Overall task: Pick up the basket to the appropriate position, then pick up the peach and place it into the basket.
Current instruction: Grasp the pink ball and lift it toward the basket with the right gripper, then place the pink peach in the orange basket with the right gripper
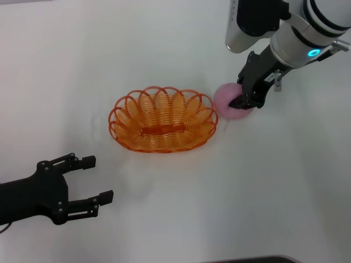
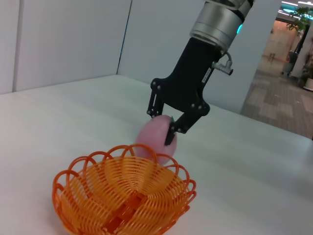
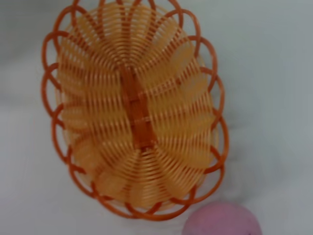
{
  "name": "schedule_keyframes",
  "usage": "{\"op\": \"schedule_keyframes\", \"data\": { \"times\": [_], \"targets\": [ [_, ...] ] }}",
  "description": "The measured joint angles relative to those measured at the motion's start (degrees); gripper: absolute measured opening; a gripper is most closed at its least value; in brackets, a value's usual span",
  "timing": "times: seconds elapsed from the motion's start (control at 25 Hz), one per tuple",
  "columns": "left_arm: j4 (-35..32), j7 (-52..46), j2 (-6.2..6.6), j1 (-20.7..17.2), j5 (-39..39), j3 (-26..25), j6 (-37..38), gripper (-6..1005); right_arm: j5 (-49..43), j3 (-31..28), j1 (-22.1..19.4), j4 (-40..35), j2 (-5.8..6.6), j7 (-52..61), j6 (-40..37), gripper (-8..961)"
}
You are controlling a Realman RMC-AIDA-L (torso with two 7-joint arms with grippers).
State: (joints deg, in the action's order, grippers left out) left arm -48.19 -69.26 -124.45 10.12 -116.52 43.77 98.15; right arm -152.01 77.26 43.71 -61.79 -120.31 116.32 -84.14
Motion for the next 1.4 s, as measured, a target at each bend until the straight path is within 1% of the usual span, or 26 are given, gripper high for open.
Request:
{"op": "schedule_keyframes", "data": {
  "times": [0.44,0.56,0.76,1.04,1.4],
  "targets": [
    [0.0,-0.2,0.02,0.1,0.0,-0.1,0.2,859,-0.8,-4.1,-0.1,-3.1,0.08,0.1,-6.3,253],
    [0.0,-0.2,0.06,0.2,0.0,-0.1,0.2,859,-0.6,-5.2,0.0,-4.8,0.08,0.1,-7.9,208],
    [0.0,-0.2,0.09,0.3,0.0,-0.1,0.2,859,-0.2,-6.7,0.6,-5.4,0.08,-0.3,-9.7,166],
    [0.0,-0.2,0.09,0.3,0.0,-0.1,0.2,858,2.0,-6.7,0.8,-5.7,0.08,-0.9,-10.0,167],
    [0.1,-0.2,0.09,0.2,0.0,-0.1,0.3,858,7.8,-6.4,0.3,-6.1,0.08,-2.4,-9.7,165]
  ]
}}
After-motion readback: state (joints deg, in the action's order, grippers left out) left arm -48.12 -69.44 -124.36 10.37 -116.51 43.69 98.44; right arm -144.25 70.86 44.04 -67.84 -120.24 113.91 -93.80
